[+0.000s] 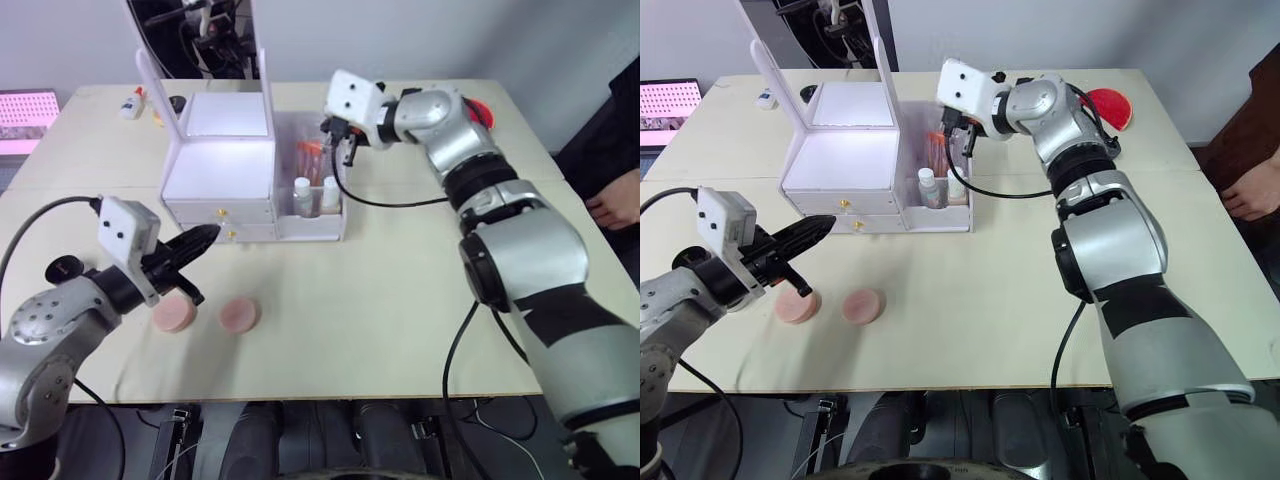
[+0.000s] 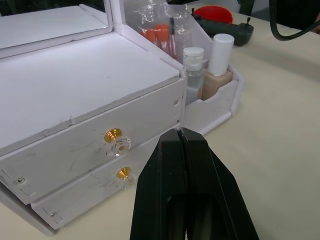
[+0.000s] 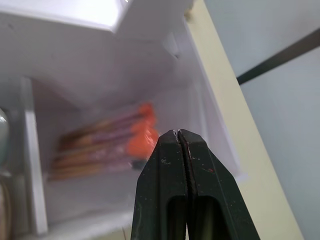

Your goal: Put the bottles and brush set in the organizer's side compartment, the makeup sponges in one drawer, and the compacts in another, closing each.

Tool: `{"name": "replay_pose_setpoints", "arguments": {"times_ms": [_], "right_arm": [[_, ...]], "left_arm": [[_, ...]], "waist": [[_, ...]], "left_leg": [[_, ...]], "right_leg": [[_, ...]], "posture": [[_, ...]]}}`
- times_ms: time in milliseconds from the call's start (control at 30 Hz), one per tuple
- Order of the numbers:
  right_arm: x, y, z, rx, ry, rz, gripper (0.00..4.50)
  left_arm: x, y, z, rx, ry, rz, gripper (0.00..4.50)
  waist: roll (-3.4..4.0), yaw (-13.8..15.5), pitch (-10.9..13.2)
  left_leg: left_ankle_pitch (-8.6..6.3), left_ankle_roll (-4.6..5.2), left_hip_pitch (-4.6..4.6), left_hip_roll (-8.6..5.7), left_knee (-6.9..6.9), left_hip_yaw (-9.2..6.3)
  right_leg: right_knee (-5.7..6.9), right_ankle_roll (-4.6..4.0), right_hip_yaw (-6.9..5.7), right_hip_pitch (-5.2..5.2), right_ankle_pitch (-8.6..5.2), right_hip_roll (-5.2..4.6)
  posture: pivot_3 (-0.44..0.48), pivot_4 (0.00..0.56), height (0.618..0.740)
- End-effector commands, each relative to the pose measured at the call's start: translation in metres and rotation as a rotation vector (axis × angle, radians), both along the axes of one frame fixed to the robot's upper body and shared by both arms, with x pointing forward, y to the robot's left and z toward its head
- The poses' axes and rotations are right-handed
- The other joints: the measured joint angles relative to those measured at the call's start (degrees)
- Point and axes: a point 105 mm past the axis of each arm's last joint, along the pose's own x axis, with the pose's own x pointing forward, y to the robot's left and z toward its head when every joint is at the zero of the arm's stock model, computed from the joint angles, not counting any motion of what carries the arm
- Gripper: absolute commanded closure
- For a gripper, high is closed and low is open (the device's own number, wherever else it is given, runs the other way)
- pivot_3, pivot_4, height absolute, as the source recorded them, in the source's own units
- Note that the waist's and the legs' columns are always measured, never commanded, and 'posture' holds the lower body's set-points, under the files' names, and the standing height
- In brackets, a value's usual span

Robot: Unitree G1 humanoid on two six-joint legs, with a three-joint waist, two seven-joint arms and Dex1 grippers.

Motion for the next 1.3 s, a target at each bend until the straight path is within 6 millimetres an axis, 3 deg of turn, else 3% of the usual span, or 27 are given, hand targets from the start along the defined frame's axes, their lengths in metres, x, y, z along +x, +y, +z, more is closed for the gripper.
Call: {"name": "replay_pose_setpoints", "arguments": {"times_ms": [33, 200, 467, 800, 967, 1033, 1167, 1300], "right_arm": [[0.001, -0.003, 0.023, 0.057, -0.061, -0.014, 4.46], [0.008, -0.029, 0.037, 0.047, -0.113, -0.108, 4.46], [0.013, -0.038, 0.022, 0.027, -0.106, -0.163, 4.46], [0.007, 0.002, 0.009, 0.027, -0.082, -0.07, 4.46], [0.009, 0.008, 0.001, 0.004, -0.088, -0.084, 4.46], [0.011, 0.002, 0.012, 0.017, -0.128, -0.109, 4.46], [0.011, -0.021, 0.052, 0.08, -0.245, -0.14, 4.46], [0.001, -0.036, 0.07, 0.186, -0.192, -0.067, 4.46]], "left_arm": [[-0.003, 0.002, 0.009, 0.014, -0.045, 0.004, 4.5], [-0.003, 0.003, 0.008, 0.012, -0.041, 0.007, 4.5], [0.002, -0.002, 0.009, 0.01, -0.048, -0.015, 4.5], [0.003, -0.001, 0.009, 0.012, -0.051, -0.015, 4.5], [0.006, -0.002, 0.011, 0.015, -0.059, -0.014, 4.5], [0.005, 0.002, 0.012, 0.018, -0.066, 0.007, 4.5], [0.003, 0.018, 0.012, 0.029, -0.076, 0.072, 4.5], [0.001, 0.031, 0.015, 0.034, -0.084, 0.11, 4.5]], "waist": [[0.0, 0.1, 0.0], [0.0, 0.1, 0.0], [0.0, -0.2, 0.0], [0.0, -0.1, 0.0], [0.0, 0.1, 0.0], [0.0, 0.1, 0.0], [0.0, 0.1, 0.0], [0.0, -0.1, 0.0]], "left_leg": [[0.0, 0.0, 0.0, 0.0, 0.0, 0.0], [0.0, 0.0, -0.01, 0.0, 0.0, 0.0], [0.0, 0.0, 0.01, 0.11, -0.04, 0.0], [0.0, 0.01, 0.0, 0.13, -0.05, 0.01], [0.0, 0.0, 0.0, 0.13, -0.05, 0.0], [0.01, 0.0, -0.02, 0.13, -0.04, 0.01], [0.0, 0.0, -0.02, 0.12, -0.04, 0.01], [0.01, 0.0, -0.01, 0.13, -0.06, 0.01]], "right_leg": [[0.0, 0.0, 0.0, 0.0, 0.0, 0.0], [0.0, -0.06, 0.0, 0.0, -0.03, 0.0], [0.03, -0.11, 0.02, -0.07, 0.03, 0.11], [0.03, -0.05, 0.03, -0.08, 0.07, 0.13], [0.03, -0.05, 0.02, -0.08, 0.07, 0.13], [0.03, -0.05, 0.02, -0.08, 0.07, 0.13], [0.02, -0.05, 0.02, -0.08, 0.07, 0.13], [0.01, -0.05, 0.03, -0.1, 0.07, 0.13]], "posture": [[0.0, 0.15, 0.74], [0.0, 0.15, 0.74], [0.0, 0.15, 0.74], [0.0, 0.15, 0.74], [0.0, 0.15, 0.74], [0.0, 0.15, 0.74], [0.0, 0.15, 0.74], [0.0, 0.15, 0.74]]}}
